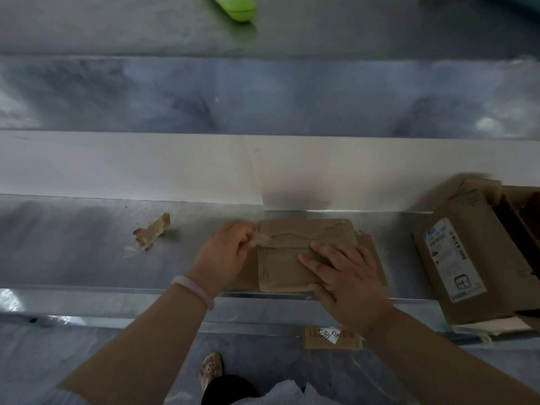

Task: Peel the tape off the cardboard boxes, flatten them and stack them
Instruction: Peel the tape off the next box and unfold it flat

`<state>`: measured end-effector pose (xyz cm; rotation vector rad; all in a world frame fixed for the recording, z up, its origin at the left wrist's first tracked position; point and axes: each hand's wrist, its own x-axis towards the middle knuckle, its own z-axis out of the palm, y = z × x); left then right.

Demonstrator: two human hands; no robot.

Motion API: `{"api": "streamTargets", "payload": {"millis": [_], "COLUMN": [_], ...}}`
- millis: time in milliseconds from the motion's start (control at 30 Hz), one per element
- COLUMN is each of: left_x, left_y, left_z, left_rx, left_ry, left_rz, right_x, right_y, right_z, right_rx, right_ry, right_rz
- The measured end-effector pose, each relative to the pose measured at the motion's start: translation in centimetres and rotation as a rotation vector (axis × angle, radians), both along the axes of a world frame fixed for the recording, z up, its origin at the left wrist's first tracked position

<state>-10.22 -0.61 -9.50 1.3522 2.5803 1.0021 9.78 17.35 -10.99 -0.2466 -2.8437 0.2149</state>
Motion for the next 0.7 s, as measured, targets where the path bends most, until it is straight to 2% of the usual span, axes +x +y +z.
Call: {"api": "streamTargets", "payload": {"millis": [100,233,333,400,500,633,700], "left_x": [0.0,-0.9,-0.9,-0.7,-0.9,-2.1,-2.7], "left_y": [0.5,1.4,2.3,3.0,3.7,1.7,0.5], "left_z": [0.9,2.3,2.9,3.0,3.3,3.9,3.7], "left_rx": [0.003,-0.086,-0.053,-0.005,0.029,0.039,0.032], "left_ry": [0.09,0.158,0.118,0.015,-0.275,-0.624,-0.655], "left_rz": [-0.064,-0.06,-0.007,0.059,0.131,0.062,0.047], "right_x": [0.1,0.1,0.1,0.1,0.1,0.1,0.1], "right_y": [0.0,0.1,0.0,0.0,-0.1,-0.1,-0.1], "right_z": [-0.1,-0.1,-0.1,-0.1,0.0,0.0,0.0], "right_rx": [0.005,0.009,0.007,0.007,-0.003,-0.01,-0.015], "right_ry": [-0.001,0.021,0.041,0.047,0.061,0.066,0.079], "right_rz": [0.002,0.016,0.019,0.022,0.021,0.022,0.024]}}
